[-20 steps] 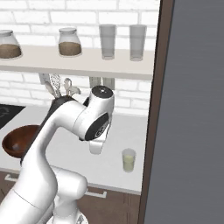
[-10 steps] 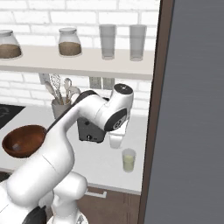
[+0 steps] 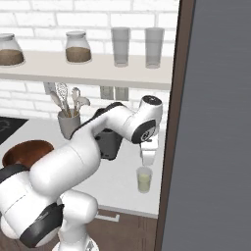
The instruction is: Grab a lemon wedge from the fridge and one ice cube from the ice bowl, and put them in the glass of lemonade.
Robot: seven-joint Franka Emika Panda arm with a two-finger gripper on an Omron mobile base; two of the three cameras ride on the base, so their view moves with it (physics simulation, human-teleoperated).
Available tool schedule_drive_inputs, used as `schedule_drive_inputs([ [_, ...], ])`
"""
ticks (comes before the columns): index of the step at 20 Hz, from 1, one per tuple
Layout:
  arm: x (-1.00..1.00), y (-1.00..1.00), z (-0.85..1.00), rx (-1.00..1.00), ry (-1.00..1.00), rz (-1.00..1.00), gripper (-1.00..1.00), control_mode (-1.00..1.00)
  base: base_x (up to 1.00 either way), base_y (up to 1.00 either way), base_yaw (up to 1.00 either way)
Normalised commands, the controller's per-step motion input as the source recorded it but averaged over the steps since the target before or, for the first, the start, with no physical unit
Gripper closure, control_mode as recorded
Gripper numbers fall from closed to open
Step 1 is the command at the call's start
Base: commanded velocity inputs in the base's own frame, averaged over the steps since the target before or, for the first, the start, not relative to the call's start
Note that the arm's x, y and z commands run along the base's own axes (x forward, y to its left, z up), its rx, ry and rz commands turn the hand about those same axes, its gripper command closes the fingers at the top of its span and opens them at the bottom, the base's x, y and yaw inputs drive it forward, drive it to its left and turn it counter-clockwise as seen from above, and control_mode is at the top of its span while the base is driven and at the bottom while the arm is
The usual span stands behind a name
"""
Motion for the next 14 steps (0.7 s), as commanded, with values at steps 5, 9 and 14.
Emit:
schedule_drive_inputs([
  [5, 0.03, 0.00, -0.69, -0.29, 0.00, 0.11, 1.00, -1.00, 0.00, 0.00, 0.00],
  [9, 0.06, -0.02, -0.40, -0.08, 0.00, 0.10, 1.00, -1.00, 0.00, 0.00, 0.00],
  [14, 0.27, -0.07, -0.25, -0.01, 0.00, 0.08, 1.00, -1.00, 0.00, 0.00, 0.00],
])
